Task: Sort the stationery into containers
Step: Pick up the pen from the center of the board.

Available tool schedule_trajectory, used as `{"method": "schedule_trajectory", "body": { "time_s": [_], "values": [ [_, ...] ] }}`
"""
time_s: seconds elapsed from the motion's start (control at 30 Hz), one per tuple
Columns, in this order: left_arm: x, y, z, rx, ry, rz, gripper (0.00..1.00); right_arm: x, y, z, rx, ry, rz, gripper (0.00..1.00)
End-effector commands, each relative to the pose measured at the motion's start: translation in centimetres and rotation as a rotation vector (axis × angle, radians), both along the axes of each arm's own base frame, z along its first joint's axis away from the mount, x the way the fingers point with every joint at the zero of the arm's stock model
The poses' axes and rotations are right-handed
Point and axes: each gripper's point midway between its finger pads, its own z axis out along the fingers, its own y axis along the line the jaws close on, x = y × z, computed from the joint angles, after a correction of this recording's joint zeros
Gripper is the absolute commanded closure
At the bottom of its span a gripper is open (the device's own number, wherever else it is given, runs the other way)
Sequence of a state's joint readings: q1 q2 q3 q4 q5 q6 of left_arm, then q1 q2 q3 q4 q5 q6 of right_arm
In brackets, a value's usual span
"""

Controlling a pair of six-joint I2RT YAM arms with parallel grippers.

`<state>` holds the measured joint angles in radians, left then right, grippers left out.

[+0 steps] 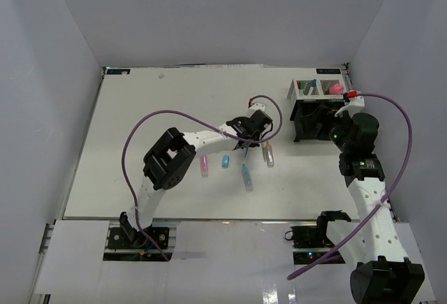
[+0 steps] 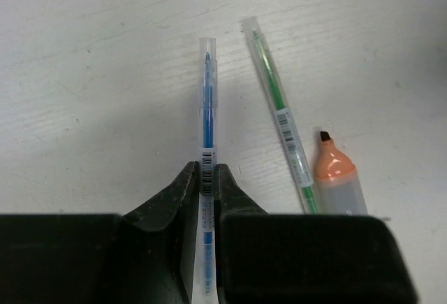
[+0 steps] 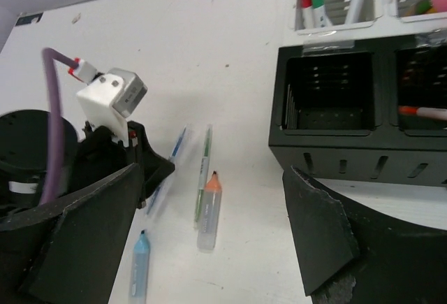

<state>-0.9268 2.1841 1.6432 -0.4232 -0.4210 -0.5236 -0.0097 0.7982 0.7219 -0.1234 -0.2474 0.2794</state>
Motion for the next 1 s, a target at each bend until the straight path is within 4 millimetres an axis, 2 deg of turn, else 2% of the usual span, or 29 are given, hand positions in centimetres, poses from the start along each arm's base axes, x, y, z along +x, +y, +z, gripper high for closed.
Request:
{"method": "schedule_trajectory", "body": {
  "time_s": [0.0,0.03,0.07,0.13,0.17,0.2,0.27,0.3,0.4,0.53,0.67,0.7,0.83,0.97],
  "values": [
    [0.6,-2.3,10.5,-0.177,-0.210,-0.154,0.96,-0.1,2.2,1.8,0.013,-0.039,0.137,0.13],
    [0.9,-2.9,12.2,-0.202,-0.281,-0.214,0.96,0.0,2.5,1.5,0.021,-0.016,0.154,0.12],
    [-0.3,-2.5,12.9,-0.217,-0.293,-0.271,0.96,-0.3,3.1,1.5,0.032,-0.003,0.192,0.12],
    [-0.8,-2.8,15.1,-0.267,-0.367,-0.338,0.96,-0.2,3.5,1.5,0.045,0.014,0.218,0.12],
    [-1.7,-2.6,14.5,-0.246,-0.378,-0.418,0.96,-0.3,3.9,1.4,0.059,0.027,0.240,0.13],
    [-2.3,-2.4,16.3,-0.268,-0.417,-0.452,0.96,-0.3,4.1,1.6,0.064,0.029,0.251,0.13],
    [-3.1,-2.5,17.6,-0.274,-0.476,-0.535,0.96,-0.6,5.0,1.6,0.084,0.042,0.312,0.13],
    [-4.1,-2.5,17.8,-0.284,-0.482,-0.588,0.96,-0.6,5.3,2.0,0.094,0.039,0.335,0.13],
    [-5.2,-2.6,18.5,-0.269,-0.524,-0.681,0.96,-0.8,6.5,2.1,0.143,0.069,0.413,0.14],
    [-6.9,-3.3,19.2,-0.274,-0.547,-0.790,0.96,-0.7,7.2,2.2,0.181,0.089,0.452,0.15],
    [-7.6,-3.7,19.3,-0.272,-0.561,-0.828,0.95,-0.6,7.5,2.0,0.200,0.095,0.473,0.16],
    [-7.7,-3.8,19.5,-0.269,-0.571,-0.838,0.95,-1.0,8.4,1.9,0.202,0.102,0.506,0.16],
    [-8.5,-4.4,20.3,-0.286,-0.603,-0.872,0.95,-0.8,8.8,1.2,0.209,0.128,0.518,0.16],
    [-9.3,-4.8,20.1,-0.299,-0.622,-0.911,0.95,-1.0,9.6,0.7,0.226,0.146,0.560,0.18]
  ]
}}
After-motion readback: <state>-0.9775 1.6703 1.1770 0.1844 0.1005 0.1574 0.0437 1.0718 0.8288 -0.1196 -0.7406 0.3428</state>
